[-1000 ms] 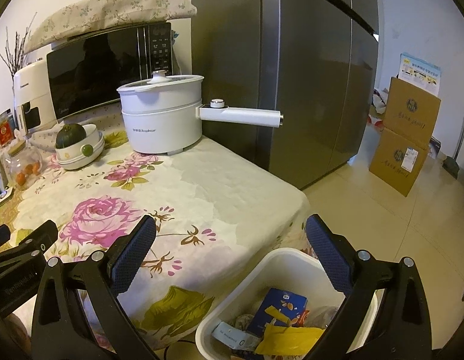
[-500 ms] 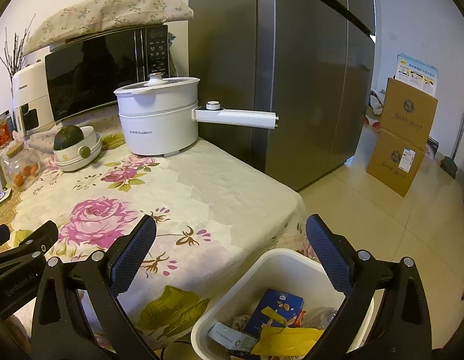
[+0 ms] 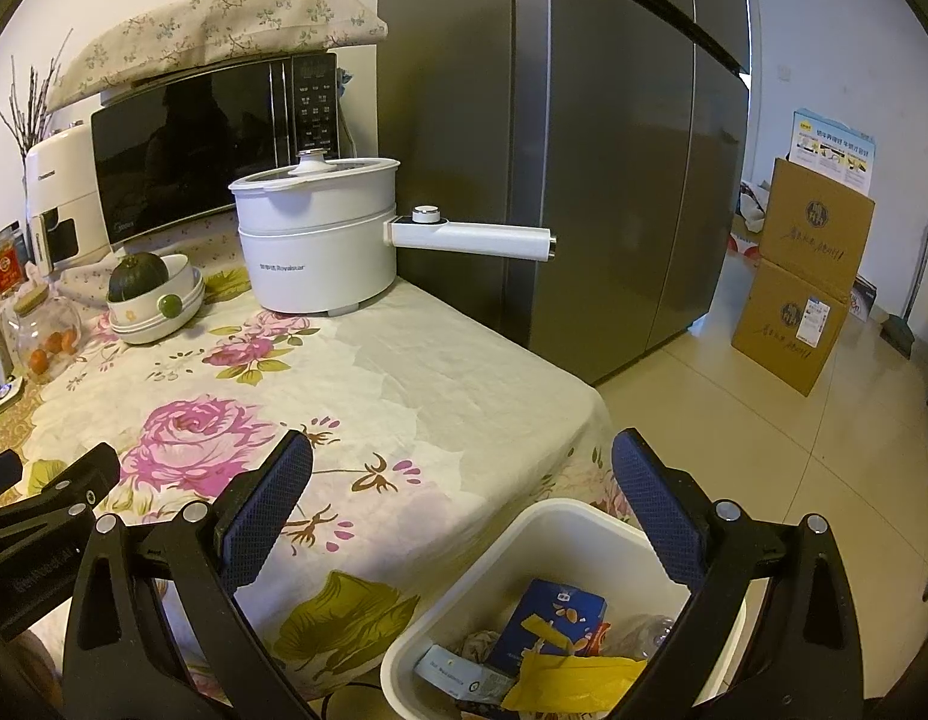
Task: Collect trash
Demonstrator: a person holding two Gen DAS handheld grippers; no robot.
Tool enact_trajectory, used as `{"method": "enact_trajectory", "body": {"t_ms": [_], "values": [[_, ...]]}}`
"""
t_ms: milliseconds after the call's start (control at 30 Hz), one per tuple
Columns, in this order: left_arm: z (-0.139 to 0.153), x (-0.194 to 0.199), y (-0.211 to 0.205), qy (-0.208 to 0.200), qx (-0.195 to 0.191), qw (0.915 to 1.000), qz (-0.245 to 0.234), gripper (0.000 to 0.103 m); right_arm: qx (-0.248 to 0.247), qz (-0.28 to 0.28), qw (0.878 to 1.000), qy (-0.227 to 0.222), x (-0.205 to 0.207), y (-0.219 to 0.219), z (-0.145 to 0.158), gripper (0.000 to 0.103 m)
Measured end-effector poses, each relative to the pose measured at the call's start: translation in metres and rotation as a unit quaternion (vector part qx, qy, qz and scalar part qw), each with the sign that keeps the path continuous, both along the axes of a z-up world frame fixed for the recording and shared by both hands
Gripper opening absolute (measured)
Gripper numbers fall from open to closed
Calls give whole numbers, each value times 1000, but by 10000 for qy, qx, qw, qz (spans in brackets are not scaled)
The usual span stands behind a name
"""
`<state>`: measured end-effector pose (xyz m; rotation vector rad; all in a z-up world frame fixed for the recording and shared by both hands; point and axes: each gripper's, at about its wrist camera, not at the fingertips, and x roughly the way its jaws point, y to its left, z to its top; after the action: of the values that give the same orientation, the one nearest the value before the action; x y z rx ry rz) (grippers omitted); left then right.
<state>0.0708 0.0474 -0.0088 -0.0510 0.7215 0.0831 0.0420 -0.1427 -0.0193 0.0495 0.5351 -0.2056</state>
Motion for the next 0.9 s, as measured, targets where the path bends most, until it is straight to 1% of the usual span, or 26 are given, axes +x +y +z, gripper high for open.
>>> {"method": "enact_trajectory", "body": {"t_ms": [633, 700, 767, 900], "values": [[1, 2, -2, 11, -15, 10000, -57, 95, 30, -16, 10000, 24, 0, -1, 1, 96], [1, 1, -2, -5, -18, 10000, -73, 91, 35, -15, 10000, 26, 0, -1, 1, 96], [1, 2, -2, -23, -61, 9999, -97, 79, 36, -23, 10000, 23, 0, -1, 1, 96], [1, 3, -2, -96, -40, 9999, -133, 77, 43, -22, 10000, 25, 0, -1, 1, 96]]}}
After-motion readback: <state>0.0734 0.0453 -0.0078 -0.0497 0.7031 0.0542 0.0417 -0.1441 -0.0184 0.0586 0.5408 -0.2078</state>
